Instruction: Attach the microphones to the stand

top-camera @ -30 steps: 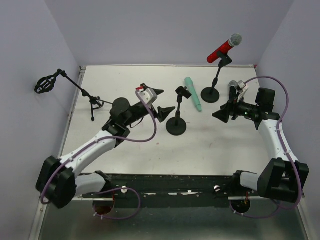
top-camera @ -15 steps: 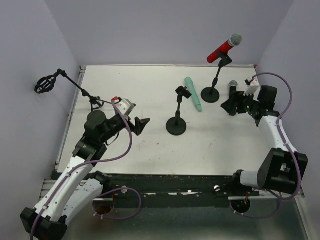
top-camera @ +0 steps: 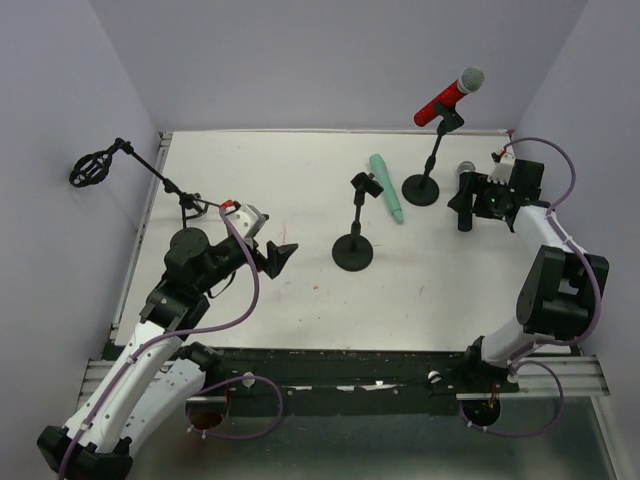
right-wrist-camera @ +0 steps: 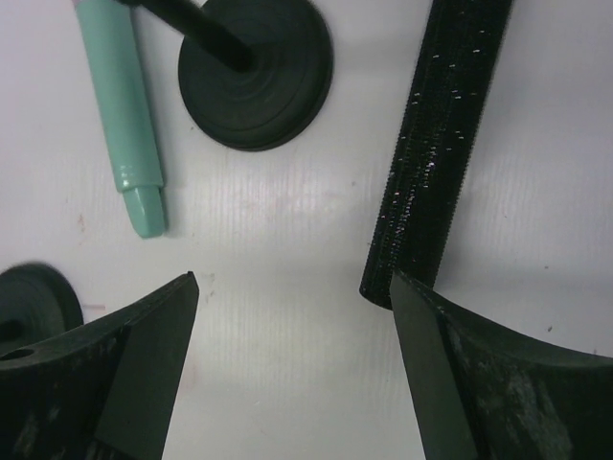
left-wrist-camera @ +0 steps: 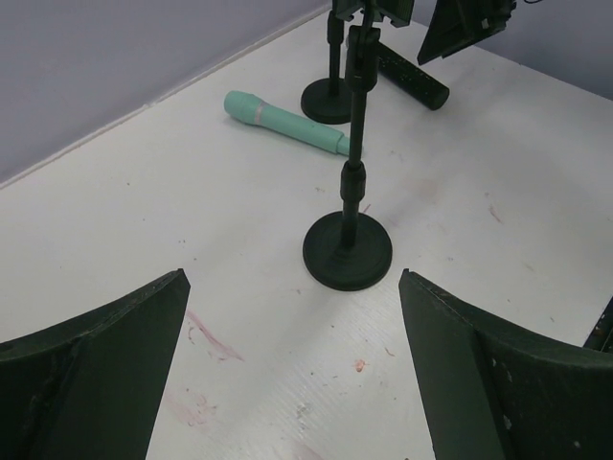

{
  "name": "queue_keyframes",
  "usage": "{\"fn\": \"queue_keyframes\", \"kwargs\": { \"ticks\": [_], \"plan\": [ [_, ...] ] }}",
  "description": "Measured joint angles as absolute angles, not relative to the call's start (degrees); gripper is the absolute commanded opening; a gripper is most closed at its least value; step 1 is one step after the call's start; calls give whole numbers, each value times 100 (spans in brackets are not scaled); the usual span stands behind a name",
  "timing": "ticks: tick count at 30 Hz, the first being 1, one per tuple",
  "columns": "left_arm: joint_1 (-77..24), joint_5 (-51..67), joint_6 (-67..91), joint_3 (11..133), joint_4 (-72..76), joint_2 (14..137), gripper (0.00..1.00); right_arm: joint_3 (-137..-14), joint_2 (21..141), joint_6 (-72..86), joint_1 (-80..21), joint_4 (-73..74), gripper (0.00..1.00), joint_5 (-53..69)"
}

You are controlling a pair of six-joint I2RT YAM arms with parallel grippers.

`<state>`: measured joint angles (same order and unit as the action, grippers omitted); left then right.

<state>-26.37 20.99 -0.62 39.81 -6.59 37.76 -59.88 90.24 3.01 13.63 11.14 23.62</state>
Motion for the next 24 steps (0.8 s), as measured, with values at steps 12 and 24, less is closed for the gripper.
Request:
{"fn": "queue_keyframes", "kwargs": {
  "ticks": [12, 24],
  "plan": [
    [-2637, 2008, -64, 3981, -659, 3664, 98, -5846, 8425, -1621, 1358, 1754, 88, 4536],
    [-2637, 1758, -95, 3948, -655, 3743, 99, -5426, 8283, -1426, 1332, 1142, 88, 4307]
  ]
}}
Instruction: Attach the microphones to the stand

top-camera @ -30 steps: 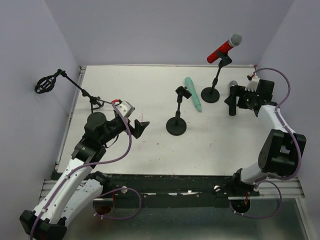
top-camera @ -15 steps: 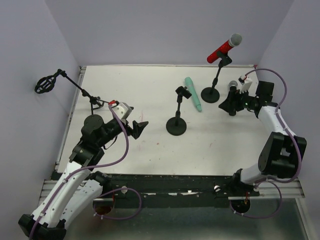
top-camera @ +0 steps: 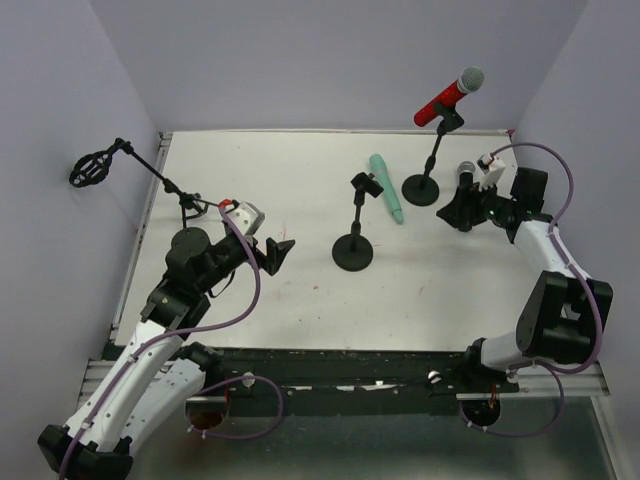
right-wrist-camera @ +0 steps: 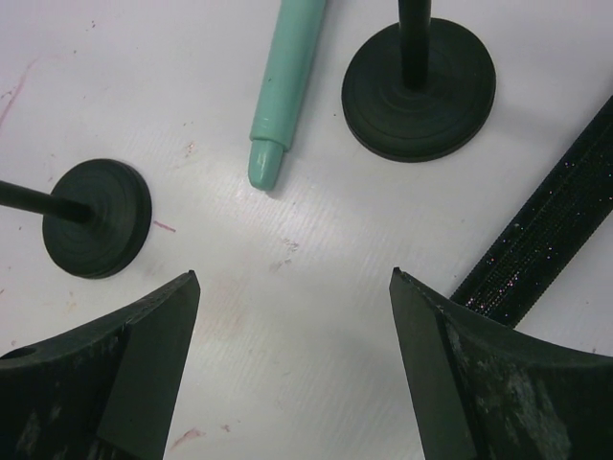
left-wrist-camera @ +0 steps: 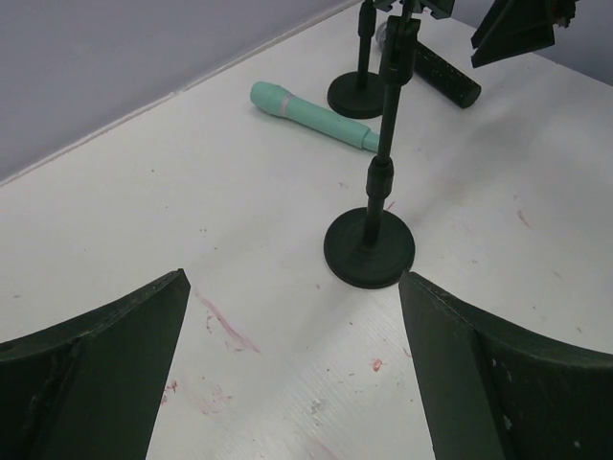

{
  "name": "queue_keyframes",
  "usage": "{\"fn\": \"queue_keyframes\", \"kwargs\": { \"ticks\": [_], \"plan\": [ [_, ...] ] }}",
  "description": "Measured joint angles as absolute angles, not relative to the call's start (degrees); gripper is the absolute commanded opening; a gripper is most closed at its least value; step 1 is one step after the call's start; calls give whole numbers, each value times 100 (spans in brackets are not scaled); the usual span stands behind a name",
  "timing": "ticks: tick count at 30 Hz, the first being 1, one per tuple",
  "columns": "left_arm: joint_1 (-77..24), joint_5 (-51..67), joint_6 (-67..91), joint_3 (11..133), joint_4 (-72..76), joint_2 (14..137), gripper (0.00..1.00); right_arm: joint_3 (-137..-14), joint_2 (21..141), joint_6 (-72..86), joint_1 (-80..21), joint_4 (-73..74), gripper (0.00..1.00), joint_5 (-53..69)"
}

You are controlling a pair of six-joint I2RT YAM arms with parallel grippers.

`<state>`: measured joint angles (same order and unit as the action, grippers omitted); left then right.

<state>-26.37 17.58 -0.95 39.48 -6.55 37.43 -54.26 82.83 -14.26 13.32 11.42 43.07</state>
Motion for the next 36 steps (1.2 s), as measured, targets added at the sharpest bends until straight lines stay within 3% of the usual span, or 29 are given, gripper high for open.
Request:
{"fn": "queue_keyframes", "kwargs": {
  "ticks": [9, 19, 27, 36],
  "plan": [
    [-2637, 1684, -113, 3940, -655, 3763, 98, -5321, 8208, -1752, 357, 1020, 87, 4182],
    [-2637, 1551, -191, 3907, -655, 3767, 98, -5833, 9194, -1643, -1000, 854, 84, 2694],
    [-2637, 1466, -228, 3885, -655, 3822, 99, -6233, 10106, -1282, -1426, 556, 82, 1470],
    [-2637, 1396, -261, 3883, -655, 3826, 98, -7234, 11128, -993, -1470, 438, 72, 751]
  ]
}}
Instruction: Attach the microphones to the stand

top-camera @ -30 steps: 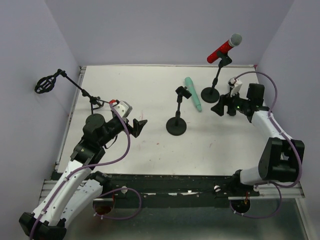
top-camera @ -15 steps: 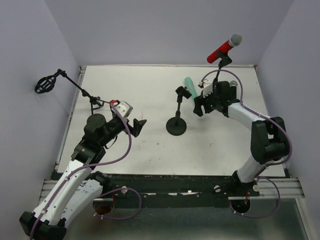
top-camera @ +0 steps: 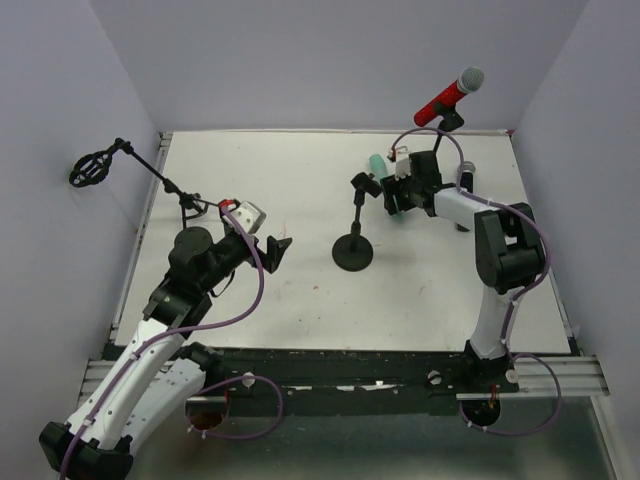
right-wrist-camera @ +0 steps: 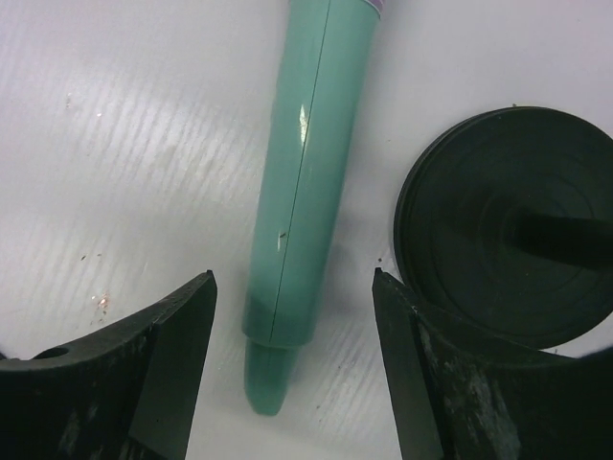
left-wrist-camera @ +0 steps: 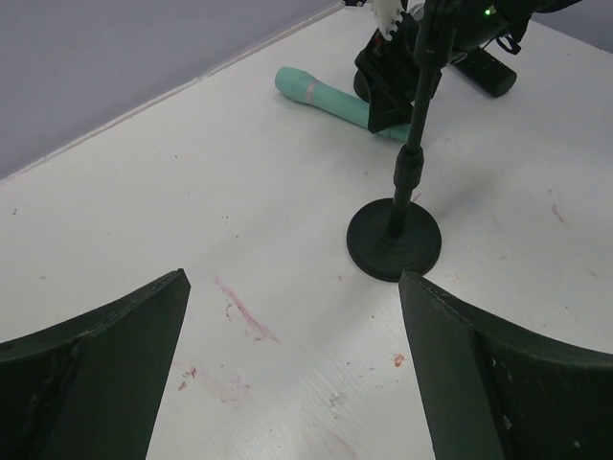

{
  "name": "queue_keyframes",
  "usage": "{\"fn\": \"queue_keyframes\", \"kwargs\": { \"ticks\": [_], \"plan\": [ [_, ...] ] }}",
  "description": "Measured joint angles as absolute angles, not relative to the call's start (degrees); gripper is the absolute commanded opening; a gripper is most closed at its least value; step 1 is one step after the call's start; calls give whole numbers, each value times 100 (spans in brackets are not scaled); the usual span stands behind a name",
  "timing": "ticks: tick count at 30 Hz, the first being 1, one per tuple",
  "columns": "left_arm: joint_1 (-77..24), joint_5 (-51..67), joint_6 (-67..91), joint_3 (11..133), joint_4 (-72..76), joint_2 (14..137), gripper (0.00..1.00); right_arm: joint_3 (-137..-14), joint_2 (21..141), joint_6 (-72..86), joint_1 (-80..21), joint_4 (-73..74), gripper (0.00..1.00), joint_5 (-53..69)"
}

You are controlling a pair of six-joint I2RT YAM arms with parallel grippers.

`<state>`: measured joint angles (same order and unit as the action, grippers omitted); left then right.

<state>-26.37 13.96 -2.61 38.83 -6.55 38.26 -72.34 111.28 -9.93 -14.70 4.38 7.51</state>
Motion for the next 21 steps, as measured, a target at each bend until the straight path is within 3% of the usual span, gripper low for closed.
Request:
{"fn": "queue_keyframes", "kwargs": {
  "ticks": [7, 14, 21],
  "plan": [
    [-2637, 1391, -281, 3885, -655, 3826, 98, -7415, 11566, -976, -1496, 478, 59, 521],
    [-2637, 1391, -283, 3883, -655, 3826, 98, -7561, 11673, -941, -1505, 513, 28, 495],
    [-2630, 1369, -298, 3883, -655, 3826, 98, -7389, 11500, -897, -1505, 567, 14, 499]
  ]
}}
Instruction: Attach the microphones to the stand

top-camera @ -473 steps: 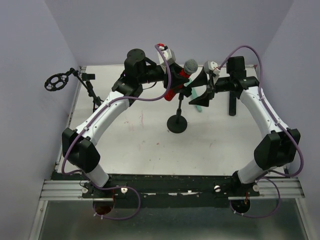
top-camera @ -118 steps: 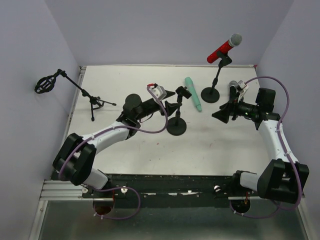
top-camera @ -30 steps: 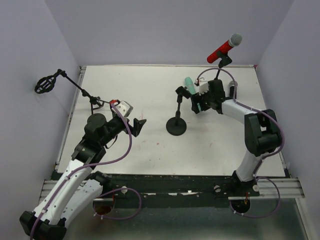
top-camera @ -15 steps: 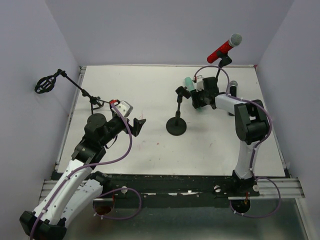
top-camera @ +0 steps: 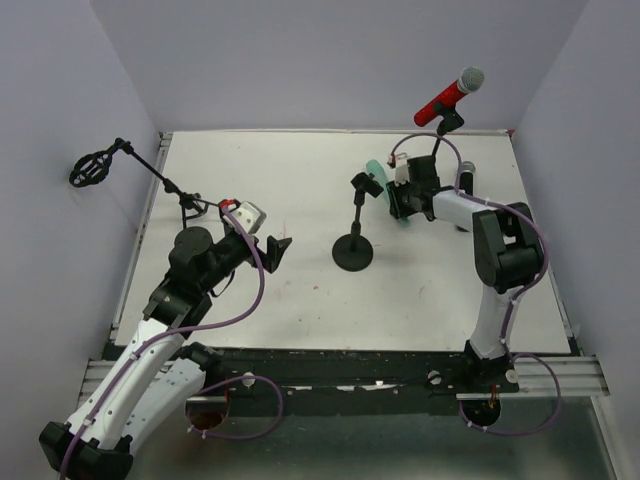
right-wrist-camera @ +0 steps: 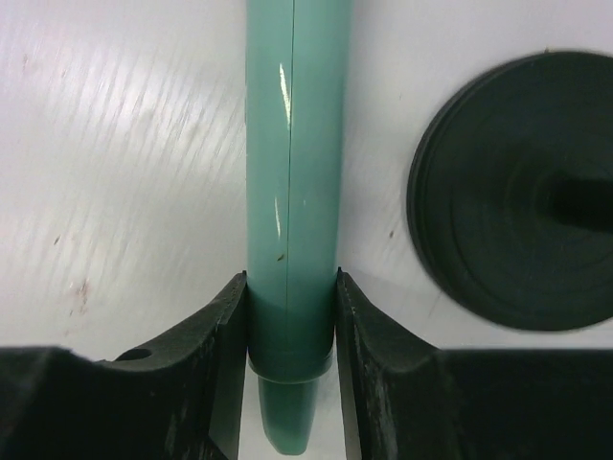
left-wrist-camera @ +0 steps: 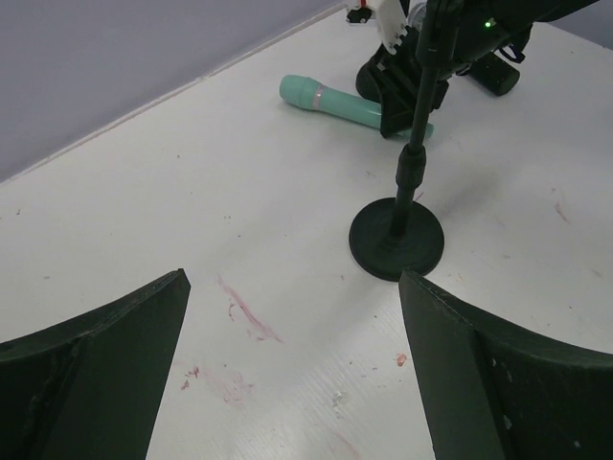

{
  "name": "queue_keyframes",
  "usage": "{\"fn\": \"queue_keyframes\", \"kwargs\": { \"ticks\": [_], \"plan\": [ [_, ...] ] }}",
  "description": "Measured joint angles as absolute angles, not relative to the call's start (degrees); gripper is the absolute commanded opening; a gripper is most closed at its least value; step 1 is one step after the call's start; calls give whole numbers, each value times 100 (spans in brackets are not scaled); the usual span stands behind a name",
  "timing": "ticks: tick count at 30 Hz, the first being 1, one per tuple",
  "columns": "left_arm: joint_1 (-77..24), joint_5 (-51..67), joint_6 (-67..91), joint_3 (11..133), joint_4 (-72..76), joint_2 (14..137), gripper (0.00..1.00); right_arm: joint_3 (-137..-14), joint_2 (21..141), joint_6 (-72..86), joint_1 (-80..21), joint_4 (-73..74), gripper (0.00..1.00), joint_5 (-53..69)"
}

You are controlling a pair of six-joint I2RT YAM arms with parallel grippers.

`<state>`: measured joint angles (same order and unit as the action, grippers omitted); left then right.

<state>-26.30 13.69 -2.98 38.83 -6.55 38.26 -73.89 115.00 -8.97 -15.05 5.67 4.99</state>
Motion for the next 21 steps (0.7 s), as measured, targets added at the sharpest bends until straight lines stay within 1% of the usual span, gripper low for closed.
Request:
{"fn": "queue_keyframes", "kwargs": {
  "ticks": [3, 6, 8, 11, 15, 18, 21],
  "plan": [
    [-2620, 1372, -292, 3883, -655, 3830, 98, -6967, 10984, -873, -1505, 718, 12, 574],
    [-2596, 1374, -231, 3883, -655, 3859, 98, -6525, 10147, -836, -1503, 843, 11, 753],
    [-2574, 1391, -161, 3883, -655, 3885, 98, -6329, 9559, -832, -1503, 862, 9, 886],
    [-2458, 1463, 82, 3883, -615, 3918, 98, -6090, 8604, -760, -1439, 858, 9, 1188],
    [-2171, 1688, 666, 3999, -521, 4062, 98, -5835, 7721, -687, -1343, 829, 9, 1603],
    [-2021, 1962, 1343, 4410, -408, 4368, 98, -5850, 7406, -633, -1249, 838, 9, 1857],
    [-2010, 2353, 2093, 5002, -45, 4724, 98, -6106, 7378, -598, -1216, 945, 8, 2139]
  ]
}}
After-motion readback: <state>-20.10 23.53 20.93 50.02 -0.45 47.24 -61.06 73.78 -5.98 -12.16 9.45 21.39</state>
